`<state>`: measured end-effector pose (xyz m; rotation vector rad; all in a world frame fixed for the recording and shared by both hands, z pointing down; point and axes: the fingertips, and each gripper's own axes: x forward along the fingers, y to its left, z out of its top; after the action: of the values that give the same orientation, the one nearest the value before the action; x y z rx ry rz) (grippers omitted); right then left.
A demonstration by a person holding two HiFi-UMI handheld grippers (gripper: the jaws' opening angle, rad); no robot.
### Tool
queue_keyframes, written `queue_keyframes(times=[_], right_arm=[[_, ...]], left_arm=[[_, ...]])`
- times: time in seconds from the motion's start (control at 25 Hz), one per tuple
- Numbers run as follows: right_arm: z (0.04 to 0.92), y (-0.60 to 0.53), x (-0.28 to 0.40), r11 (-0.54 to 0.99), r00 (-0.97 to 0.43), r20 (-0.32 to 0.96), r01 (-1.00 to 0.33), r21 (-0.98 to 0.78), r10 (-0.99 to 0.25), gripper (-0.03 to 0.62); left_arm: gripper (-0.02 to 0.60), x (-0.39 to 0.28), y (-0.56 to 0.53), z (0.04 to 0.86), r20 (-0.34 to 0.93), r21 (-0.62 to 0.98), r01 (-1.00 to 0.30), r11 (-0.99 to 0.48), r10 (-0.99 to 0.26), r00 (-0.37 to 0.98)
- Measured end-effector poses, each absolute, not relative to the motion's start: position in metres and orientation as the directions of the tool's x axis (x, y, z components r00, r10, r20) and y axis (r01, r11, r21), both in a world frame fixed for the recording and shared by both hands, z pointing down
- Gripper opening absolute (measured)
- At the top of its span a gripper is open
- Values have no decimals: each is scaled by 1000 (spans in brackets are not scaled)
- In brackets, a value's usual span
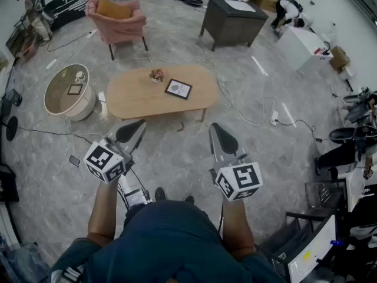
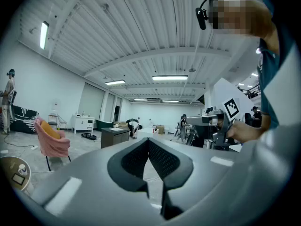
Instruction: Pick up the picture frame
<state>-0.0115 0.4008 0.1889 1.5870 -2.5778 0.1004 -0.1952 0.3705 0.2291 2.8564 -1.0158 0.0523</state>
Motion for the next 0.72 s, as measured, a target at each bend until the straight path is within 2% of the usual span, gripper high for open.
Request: queue_keyframes(times=[0.44,0.72], right_arm=[[198,370,-26,436,-433,138,-900,-5,-891,8],[208,349,-18,445,-445,162,-895,-40,-881,9]], left_arm=[[0,-208,336,236,67,92,-618,-781,-614,786],[0,-193,316,241,82,101,-600,-794,-594,800]])
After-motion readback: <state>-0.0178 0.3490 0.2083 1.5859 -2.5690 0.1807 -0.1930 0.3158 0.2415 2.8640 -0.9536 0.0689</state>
